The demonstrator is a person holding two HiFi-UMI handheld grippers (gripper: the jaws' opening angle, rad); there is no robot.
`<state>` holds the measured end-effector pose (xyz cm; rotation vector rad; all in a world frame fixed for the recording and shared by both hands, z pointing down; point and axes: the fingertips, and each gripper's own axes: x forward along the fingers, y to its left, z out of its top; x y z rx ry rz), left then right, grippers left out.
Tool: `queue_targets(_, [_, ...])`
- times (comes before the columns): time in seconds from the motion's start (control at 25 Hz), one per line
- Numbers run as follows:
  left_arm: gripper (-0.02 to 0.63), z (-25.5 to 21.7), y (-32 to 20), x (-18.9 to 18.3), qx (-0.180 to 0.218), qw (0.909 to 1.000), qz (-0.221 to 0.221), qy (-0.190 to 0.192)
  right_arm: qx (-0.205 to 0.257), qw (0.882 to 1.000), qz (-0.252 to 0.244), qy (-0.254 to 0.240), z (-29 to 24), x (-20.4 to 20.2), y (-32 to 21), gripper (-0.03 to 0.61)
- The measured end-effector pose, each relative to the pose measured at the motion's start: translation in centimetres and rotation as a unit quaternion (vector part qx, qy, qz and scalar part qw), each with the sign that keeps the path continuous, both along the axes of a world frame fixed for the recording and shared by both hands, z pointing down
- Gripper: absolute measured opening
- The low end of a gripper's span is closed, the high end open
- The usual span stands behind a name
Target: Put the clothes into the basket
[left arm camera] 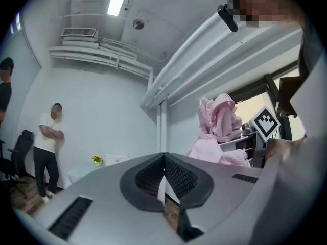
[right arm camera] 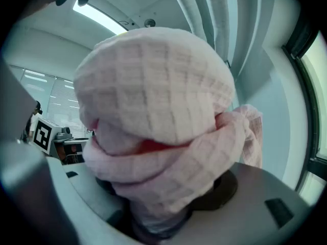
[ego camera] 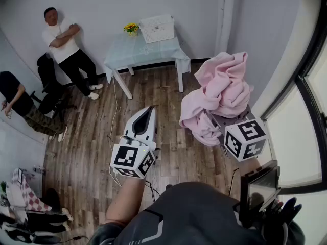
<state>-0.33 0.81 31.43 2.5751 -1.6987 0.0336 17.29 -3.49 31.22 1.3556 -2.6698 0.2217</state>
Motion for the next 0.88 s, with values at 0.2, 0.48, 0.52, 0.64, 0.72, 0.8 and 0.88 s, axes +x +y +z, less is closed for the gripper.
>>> queue_targets(0.2, [0.009, 0.3, 0.1, 0.0, -0.002, 1.0000, -0.005, 0.003, 0.004, 1.000, -0.005, 0.003, 0.0, 0.1, -0.1, 0.321])
queue_targets(0.48, [0.009, 0.1, 0.2, -0.6, -0.001, 0.9999, -0.011, 0.004, 0.013, 1.000, -0.010, -0.002, -0.4, -0.5, -0.1, 0.322])
queue_targets(0.52, [0.009, 0.0, 0.3, -1.1, -0.001, 0.9999, -0.013, 0.005, 0.014, 1.000, -0.010, -0.001, -0.5, -0.9, 0.0, 0.322])
queue_targets(0.64, [0.009, 0.0, 0.5, -1.9, -0.001, 0.9998, -0.017, 0.005, 0.013, 1.000, -0.011, -0.007, -0.7, -1.4, 0.1, 0.322])
queue_targets(0.72, [0.009, 0.2, 0.7, -1.7, -0.003, 0.9999, -0.016, 0.002, 0.009, 1.000, -0.010, -0.009, -0.3, -1.1, 0.3, 0.322])
queue_targets(0.8, [0.009, 0.0, 1.1, -2.0, -0.005, 0.9999, -0.014, 0.001, 0.004, 1.000, -0.008, -0.011, -0.2, -1.4, 0.7, 0.322])
queue_targets(0.88, [0.009, -0.5, 1.3, -3.1, -0.001, 0.9999, -0.017, 0.001, 0.004, 1.000, -0.008, -0.013, -0.6, -2.2, 0.8, 0.322])
